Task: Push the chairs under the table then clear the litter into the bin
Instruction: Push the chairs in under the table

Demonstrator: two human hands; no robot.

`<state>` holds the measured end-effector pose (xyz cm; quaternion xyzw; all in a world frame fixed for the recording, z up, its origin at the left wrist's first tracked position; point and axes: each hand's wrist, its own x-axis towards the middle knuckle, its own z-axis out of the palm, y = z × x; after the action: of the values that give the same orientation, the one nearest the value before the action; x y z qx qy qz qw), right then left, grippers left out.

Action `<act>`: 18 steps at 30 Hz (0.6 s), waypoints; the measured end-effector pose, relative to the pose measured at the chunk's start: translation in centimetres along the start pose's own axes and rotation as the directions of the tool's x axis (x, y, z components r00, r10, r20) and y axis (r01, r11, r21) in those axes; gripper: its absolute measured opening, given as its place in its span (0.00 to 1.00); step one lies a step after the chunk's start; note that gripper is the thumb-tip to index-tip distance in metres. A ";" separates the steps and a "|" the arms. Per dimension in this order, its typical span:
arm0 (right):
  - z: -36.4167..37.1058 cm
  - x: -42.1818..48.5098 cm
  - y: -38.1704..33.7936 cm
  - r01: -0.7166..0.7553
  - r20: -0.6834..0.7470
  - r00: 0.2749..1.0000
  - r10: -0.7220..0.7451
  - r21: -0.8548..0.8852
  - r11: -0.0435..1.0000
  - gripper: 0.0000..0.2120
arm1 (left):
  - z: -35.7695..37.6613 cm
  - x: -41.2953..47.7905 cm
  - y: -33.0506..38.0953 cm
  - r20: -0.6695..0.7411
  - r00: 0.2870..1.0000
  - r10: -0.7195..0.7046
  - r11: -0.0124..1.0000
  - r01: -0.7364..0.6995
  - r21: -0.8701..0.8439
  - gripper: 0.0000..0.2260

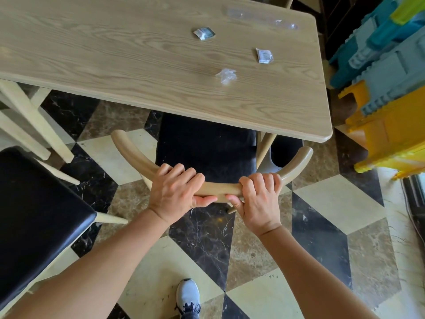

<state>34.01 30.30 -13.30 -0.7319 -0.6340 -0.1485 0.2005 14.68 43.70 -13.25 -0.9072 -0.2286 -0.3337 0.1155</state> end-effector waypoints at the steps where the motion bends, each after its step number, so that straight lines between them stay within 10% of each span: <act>1: -0.1 -0.1 -0.1 -0.003 0.016 1.000 0.003 0.001 1.000 0.26 | -0.1 -0.1 0.1 0.025 1.000 -0.009 1.000 0.009 -0.002 0.28; 5: -2.0 0.5 -0.5 -0.047 0.193 0.980 0.053 -0.033 0.998 0.27 | -1.3 0.3 0.3 0.248 0.968 -0.048 0.999 0.052 -0.011 0.27; 9: -5.5 2.2 -1.8 -0.093 0.534 0.836 0.127 -0.091 0.992 0.26 | -4.7 2.3 1.0 0.606 0.780 -0.153 0.985 0.168 0.033 0.30; 12: -8.2 4.3 -3.3 -0.167 0.670 0.715 0.200 -0.113 0.979 0.24 | -8.2 4.1 1.4 0.690 0.686 -0.231 0.964 0.258 0.066 0.22; 18: -14.0 7.6 -9.8 -0.238 0.707 0.692 0.147 0.030 0.971 0.14 | -17.1 4.6 0.5 0.780 0.514 -0.356 0.867 0.494 0.070 0.13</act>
<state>26.04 31.31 3.63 -0.7825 -0.5899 0.1994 0.0035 8.57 38.58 2.54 -0.8819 -0.4429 0.0520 -0.1529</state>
